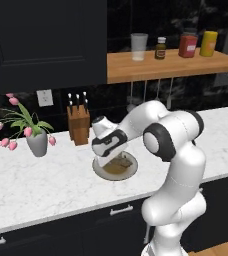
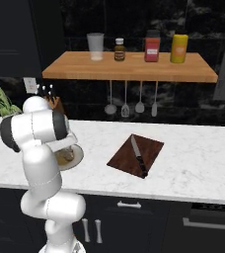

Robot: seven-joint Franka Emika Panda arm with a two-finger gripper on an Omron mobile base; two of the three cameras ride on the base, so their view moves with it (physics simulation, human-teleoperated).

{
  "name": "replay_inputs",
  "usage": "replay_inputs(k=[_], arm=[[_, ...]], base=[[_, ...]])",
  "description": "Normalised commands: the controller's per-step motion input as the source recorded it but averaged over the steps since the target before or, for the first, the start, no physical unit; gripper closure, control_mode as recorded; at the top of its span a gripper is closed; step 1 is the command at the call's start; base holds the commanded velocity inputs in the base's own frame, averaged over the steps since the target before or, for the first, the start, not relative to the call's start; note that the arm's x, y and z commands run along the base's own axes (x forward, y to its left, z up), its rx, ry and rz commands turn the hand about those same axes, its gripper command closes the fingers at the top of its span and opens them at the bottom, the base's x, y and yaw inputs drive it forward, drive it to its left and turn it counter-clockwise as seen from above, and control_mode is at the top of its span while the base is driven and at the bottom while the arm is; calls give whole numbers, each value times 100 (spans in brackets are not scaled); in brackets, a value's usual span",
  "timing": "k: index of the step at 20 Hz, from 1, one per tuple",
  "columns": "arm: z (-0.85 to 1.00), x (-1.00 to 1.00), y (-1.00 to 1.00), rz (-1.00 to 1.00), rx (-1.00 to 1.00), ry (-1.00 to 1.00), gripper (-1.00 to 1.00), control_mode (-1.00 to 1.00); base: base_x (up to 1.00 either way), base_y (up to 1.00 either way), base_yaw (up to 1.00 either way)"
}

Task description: Pick up the knife from the drawer and place it on the cutting board. Then place the meat from the plate to the cutting board.

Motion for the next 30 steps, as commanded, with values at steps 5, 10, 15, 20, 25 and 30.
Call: replay_inputs(k=[5, 10, 15, 20, 25, 30], arm=[[-14, -46, -21, 14, 0, -2, 100, -100], [48, -66, -33, 6, 0, -16, 100, -100], [61, -5, -72, 0, 0, -7, 100, -100], [49, 31, -92, -1, 0, 0, 100, -100], [11, 24, -92, 0, 0, 4, 100, -100], [-1, 10, -92, -1, 0, 6, 100, -100]], base=[[0, 0, 0], [0, 0, 0], [0, 0, 0], [0, 0, 0], [0, 0, 0], [0, 0, 0]])
